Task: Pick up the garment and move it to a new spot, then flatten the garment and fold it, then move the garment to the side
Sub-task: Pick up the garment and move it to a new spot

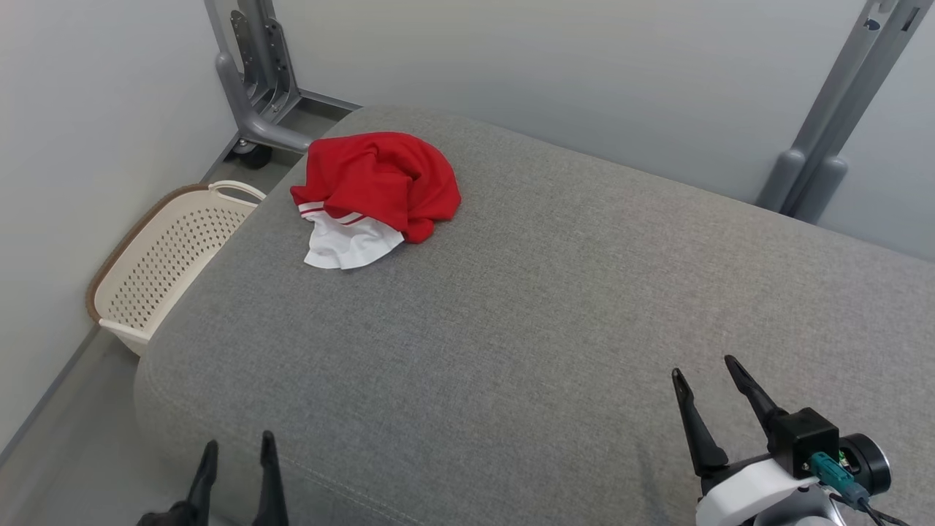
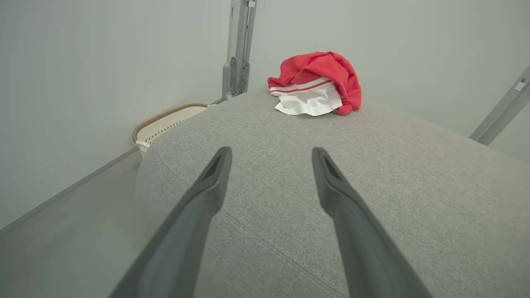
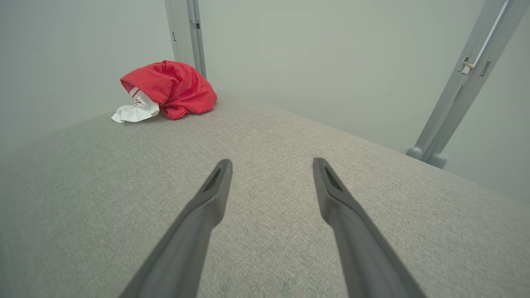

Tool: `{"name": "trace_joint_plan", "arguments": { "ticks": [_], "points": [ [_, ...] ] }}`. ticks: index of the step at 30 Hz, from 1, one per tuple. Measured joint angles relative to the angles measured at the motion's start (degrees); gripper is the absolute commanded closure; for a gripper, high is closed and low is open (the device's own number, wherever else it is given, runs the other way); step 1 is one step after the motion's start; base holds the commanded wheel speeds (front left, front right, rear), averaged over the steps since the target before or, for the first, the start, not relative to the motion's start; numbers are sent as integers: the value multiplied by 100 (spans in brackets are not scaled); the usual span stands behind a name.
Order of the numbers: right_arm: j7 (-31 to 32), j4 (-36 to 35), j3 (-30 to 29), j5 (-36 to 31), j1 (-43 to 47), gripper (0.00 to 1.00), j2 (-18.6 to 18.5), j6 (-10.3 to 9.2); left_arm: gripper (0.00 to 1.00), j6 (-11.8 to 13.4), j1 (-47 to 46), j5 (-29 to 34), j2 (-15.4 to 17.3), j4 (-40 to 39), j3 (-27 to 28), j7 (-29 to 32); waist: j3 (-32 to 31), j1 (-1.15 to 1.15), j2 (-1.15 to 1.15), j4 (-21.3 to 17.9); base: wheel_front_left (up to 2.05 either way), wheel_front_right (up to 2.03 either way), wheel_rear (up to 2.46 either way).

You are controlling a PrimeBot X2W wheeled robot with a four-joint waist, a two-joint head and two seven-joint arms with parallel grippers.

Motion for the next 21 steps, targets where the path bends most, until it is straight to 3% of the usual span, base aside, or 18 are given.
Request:
{"name": "trace_joint_plan", "arguments": {
  "ticks": [5,10,21],
  "points": [
    [0,-164,-141,-19,201,0,-77,0,0,-179,-893,-19,-9,424,-366,211,87,0,0,38,0,0,0],
    [0,-530,-391,-112,248,0,-280,0,0,-245,-2429,-93,2,1036,-630,1010,324,0,0,86,0,0,0],
    [0,-1009,-240,-146,-99,0,-962,1,0,-203,-5423,-1058,18,3275,-159,1755,1343,0,0,-202,0,0,0]
  ]
}}
